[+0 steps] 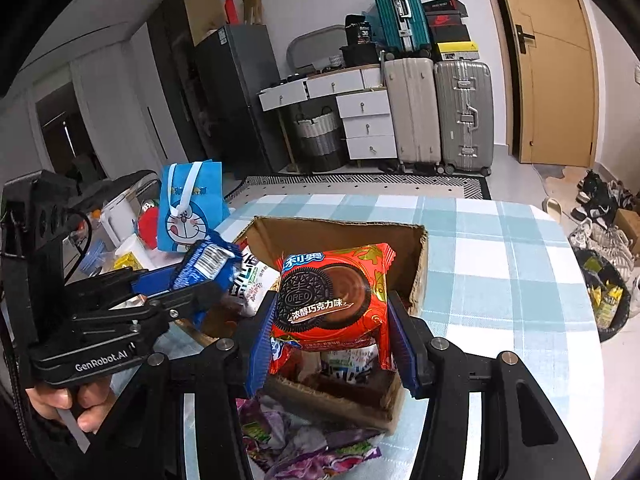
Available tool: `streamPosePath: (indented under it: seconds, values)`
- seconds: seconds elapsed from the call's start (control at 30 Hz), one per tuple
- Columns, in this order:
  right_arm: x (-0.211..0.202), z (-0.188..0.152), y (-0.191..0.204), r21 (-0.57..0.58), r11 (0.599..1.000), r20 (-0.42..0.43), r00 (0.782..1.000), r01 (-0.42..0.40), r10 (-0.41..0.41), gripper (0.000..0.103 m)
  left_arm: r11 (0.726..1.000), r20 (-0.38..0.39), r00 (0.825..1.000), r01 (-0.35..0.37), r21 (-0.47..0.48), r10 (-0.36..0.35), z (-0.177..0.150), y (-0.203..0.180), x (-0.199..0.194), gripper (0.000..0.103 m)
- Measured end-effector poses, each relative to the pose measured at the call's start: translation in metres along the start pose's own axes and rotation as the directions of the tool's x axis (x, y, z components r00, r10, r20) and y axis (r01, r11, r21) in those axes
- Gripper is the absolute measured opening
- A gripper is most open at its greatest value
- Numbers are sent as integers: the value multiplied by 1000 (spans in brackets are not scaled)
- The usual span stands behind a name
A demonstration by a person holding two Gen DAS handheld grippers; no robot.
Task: Organize snacks
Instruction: 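Lift both packets over the box and open both tools to release them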
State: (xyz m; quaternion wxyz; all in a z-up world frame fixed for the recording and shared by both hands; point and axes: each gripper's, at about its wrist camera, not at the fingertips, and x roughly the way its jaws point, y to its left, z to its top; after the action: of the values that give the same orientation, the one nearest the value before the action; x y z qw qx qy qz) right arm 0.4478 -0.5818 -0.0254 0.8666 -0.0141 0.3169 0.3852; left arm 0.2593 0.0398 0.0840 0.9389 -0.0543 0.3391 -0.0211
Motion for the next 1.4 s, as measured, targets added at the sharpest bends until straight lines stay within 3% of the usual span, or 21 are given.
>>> streamPosePath:
  seconds: [0.67, 0.73, 0.8, 0.93, 0.97, 1.03, 1.2, 1.4]
  values:
    - [41, 21, -19, 48, 999, 6, 1000, 1, -2, 55, 1000, -13, 1000, 2, 2, -2, 22, 11, 51, 43]
    - [37, 23, -18, 42, 999, 17, 1000, 6, -6, 57, 1000, -17, 1000, 9, 0, -9, 22, 13, 49, 54]
    - [32, 25, -17, 30, 1000, 20, 1000, 2, -2, 68, 1000, -19, 1000, 2, -11, -2, 21, 17, 43, 81]
    - [10, 20, -16, 27, 1000, 38, 999, 14, -15, 96, 1000, -11, 1000, 0, -13, -1, 9, 19, 23, 87]
    - [5, 18, -16, 30, 999, 35, 999, 17, -18, 101, 1000, -10, 1000, -7, -12, 7, 6, 20, 19, 94]
    - [-8, 12, -18, 38, 999, 34, 999, 28, -29, 102, 1000, -10, 1000, -21, -16, 21, -4, 22, 9, 102]
    - [-33, -10, -16, 32, 997, 11, 997, 72, -73, 102, 998, -22, 999, -33, -47, 32, -29, 28, -12, 102]
    - [-53, -43, -13, 46, 997, -22, 998, 58, -57, 103, 995, -52, 998, -41, -95, 36, -64, 34, -29, 102]
